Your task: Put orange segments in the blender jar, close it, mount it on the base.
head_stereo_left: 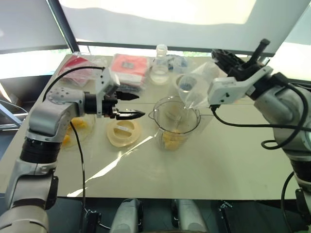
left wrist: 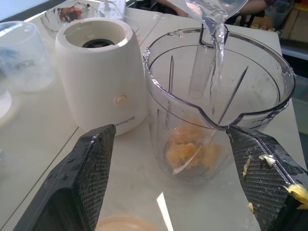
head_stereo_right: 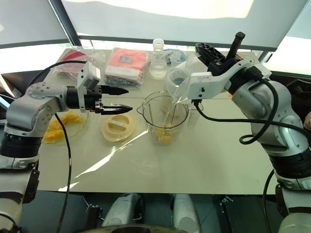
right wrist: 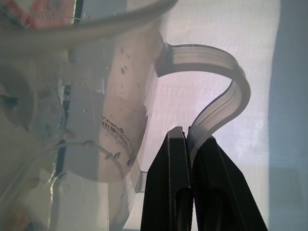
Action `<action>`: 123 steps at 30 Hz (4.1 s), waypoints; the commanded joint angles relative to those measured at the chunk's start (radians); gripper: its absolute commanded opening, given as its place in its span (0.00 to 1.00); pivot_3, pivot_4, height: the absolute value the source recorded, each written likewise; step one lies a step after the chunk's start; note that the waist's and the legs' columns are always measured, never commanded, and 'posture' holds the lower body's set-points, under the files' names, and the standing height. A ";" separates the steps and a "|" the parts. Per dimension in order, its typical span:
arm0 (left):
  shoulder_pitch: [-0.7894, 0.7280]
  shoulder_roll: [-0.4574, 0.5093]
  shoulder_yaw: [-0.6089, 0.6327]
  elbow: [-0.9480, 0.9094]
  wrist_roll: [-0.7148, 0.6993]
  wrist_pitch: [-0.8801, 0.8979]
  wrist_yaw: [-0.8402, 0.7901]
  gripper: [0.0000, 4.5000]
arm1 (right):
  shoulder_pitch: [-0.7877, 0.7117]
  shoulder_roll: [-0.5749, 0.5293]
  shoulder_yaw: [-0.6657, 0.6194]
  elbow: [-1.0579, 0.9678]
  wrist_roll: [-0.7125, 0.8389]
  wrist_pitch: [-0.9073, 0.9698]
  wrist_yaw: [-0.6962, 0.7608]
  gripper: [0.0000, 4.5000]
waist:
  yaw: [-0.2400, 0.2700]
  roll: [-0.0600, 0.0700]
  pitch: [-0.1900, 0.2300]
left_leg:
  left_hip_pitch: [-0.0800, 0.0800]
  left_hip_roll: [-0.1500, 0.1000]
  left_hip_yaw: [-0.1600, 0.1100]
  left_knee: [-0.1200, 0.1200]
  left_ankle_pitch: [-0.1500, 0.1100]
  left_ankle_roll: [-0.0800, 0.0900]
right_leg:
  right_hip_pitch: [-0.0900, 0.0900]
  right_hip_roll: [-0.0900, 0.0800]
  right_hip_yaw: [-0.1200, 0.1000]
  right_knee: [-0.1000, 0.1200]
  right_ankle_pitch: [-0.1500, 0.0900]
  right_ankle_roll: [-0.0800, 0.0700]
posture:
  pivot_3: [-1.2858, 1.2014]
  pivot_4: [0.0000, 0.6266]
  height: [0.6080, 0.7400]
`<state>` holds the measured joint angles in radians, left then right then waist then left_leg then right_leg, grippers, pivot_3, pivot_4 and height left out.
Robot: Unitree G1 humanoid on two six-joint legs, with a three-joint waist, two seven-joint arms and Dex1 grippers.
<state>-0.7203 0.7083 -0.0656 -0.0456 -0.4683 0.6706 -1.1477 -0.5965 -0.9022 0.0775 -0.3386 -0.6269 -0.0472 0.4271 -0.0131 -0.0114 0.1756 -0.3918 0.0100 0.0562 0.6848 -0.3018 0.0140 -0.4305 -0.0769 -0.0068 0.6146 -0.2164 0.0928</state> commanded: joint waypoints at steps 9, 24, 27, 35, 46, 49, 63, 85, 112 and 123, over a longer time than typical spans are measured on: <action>0.001 0.007 0.012 -0.014 0.004 -0.018 0.003 0.85 | 0.059 0.115 -0.168 -0.109 0.350 0.218 0.190 0.01 | 0.004 0.000 0.000 | 0.000 0.001 -0.001 0.000 0.000 0.000 | 0.000 0.000 -0.001 0.000 0.001 0.002 | 0.52 0.24 1.00; 0.005 -0.003 0.013 0.007 0.011 -0.023 0.002 0.85 | -0.035 0.320 -0.497 -0.238 0.558 0.951 0.008 0.01 | 0.009 0.000 0.000 | 0.000 0.001 -0.002 0.000 0.000 0.000 | 0.000 0.000 -0.002 0.004 0.002 0.003 | 0.52 0.24 1.00; 0.003 0.000 0.025 -0.007 -0.004 -0.010 0.001 0.85 | -0.012 0.315 -0.598 -0.221 0.526 0.991 -0.086 0.01 | 0.013 0.000 0.000 | -0.001 0.000 -0.002 0.000 0.000 0.000 | -0.001 -0.001 -0.002 0.002 0.002 0.003 | 0.52 0.24 1.00; -0.003 0.005 0.034 -0.078 -0.057 0.030 -0.006 0.85 | 0.200 0.425 -0.820 -0.109 0.485 0.923 -0.317 0.01 | 0.020 0.000 0.000 | -0.001 -0.002 -0.001 0.000 0.000 0.000 | 0.000 -0.002 -0.002 0.001 0.002 0.003 | 0.52 0.24 1.00; 0.019 0.009 0.043 -0.109 -0.086 0.062 0.030 0.85 | 0.364 0.605 -0.913 0.265 0.605 0.486 -0.520 0.01 | -0.011 0.003 0.000 | 0.002 -0.001 -0.001 0.000 0.000 0.000 | 0.000 0.000 0.001 0.003 0.002 0.003 | 0.52 0.24 1.00; 0.022 0.007 0.046 -0.114 -0.093 0.070 0.043 0.85 | 0.358 0.617 -0.905 0.363 0.662 0.366 -0.526 0.01 | -0.012 0.004 0.000 | 0.002 0.000 -0.001 -0.001 0.000 0.000 | 0.000 0.001 0.001 0.004 0.002 0.003 | 0.52 0.24 1.00; 0.035 -0.014 0.030 -0.122 -0.098 0.064 0.077 0.85 | 0.372 0.583 -0.810 0.646 0.711 0.205 -0.628 0.01 | -0.007 0.004 0.000 | 0.002 0.001 -0.001 -0.001 0.000 0.000 | 0.001 0.000 0.001 0.003 0.000 0.000 | 0.52 0.24 1.00; 0.022 -0.027 0.000 -0.075 -0.057 0.032 0.066 0.85 | 0.505 0.591 -0.743 0.553 0.723 0.211 -0.727 0.99 | -0.006 0.004 0.000 | 0.002 0.001 -0.001 -0.001 0.000 0.000 | 0.001 0.000 0.002 0.002 0.000 0.000 | 0.52 0.24 1.00; -0.079 0.025 -0.075 0.282 0.186 -0.234 -0.016 0.85 | 1.055 0.503 -0.869 -0.372 1.141 0.549 -0.247 0.99 | 0.002 0.004 0.000 | 0.001 0.001 -0.002 -0.002 -0.001 0.001 | 0.001 0.000 0.000 0.000 -0.002 0.002 | 0.52 0.24 1.00; -0.278 -0.009 -0.250 0.787 0.426 -0.710 -0.320 0.85 | 1.436 0.246 -1.235 -0.503 1.658 0.792 0.088 0.99 | 0.020 -0.001 0.000 | 0.000 0.001 -0.003 -0.001 -0.001 0.001 | 0.002 -0.001 -0.001 -0.003 -0.002 0.001 | 0.52 0.24 1.00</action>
<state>-0.9578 0.7061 -0.2997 0.6840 -0.0773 0.0462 -1.4213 0.8261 -0.6351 -1.0811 -0.8234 0.9572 0.7325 0.4961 0.0068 -0.0125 0.1759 -0.3921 0.0110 0.0538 0.6835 -0.3027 0.0147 -0.4289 -0.0781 -0.0076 0.6111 -0.2183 0.0943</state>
